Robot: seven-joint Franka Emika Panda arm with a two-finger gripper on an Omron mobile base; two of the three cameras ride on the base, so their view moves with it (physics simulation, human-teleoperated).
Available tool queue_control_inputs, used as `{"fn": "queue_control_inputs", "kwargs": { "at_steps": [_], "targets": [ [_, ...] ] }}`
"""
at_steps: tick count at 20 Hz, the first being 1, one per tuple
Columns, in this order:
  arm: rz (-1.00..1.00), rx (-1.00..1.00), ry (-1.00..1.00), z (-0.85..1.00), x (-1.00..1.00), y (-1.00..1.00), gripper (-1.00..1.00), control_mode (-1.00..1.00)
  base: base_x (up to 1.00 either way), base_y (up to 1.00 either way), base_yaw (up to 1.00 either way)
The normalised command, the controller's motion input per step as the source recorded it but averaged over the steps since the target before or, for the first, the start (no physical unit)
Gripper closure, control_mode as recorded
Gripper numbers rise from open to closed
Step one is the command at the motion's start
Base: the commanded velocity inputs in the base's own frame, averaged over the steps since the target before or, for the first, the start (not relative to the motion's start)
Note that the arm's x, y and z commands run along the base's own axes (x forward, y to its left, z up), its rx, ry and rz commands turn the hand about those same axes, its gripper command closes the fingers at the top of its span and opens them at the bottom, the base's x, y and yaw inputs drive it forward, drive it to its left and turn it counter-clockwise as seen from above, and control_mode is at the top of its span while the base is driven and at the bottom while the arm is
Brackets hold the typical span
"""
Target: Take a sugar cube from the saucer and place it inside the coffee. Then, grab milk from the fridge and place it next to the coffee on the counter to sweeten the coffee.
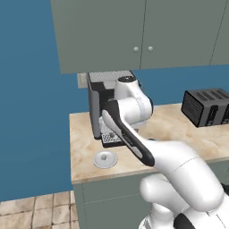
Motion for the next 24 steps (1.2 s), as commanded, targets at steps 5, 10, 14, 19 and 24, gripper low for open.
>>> {"fn": "queue_control_inputs", "kwargs": {
  "at_steps": [5,10,14,19,24],
  "targets": [
    [-0.05,0.04,0.27,-0.59,0.30,0.17,-1.00,-1.00,0.00,0.00,0.00],
    [-0.01,0.01,0.24,-0.47,0.02,0.45,-1.00,-1.00,0.00,0.00,0.00],
    [0.00,-0.04,0.06,-0.59,0.01,0.36,-1.00,-1.00,0.00,0.00,0.00],
    [-0.01,0.00,-0.02,-0.28,0.00,-0.01,-1.00,-1.00,0.00,0.00,0.00],
    [-0.07,0.00,-0.04,-0.49,0.11,0.00,-1.00,-1.00,0.00,0.00,0.00]
  ]
}}
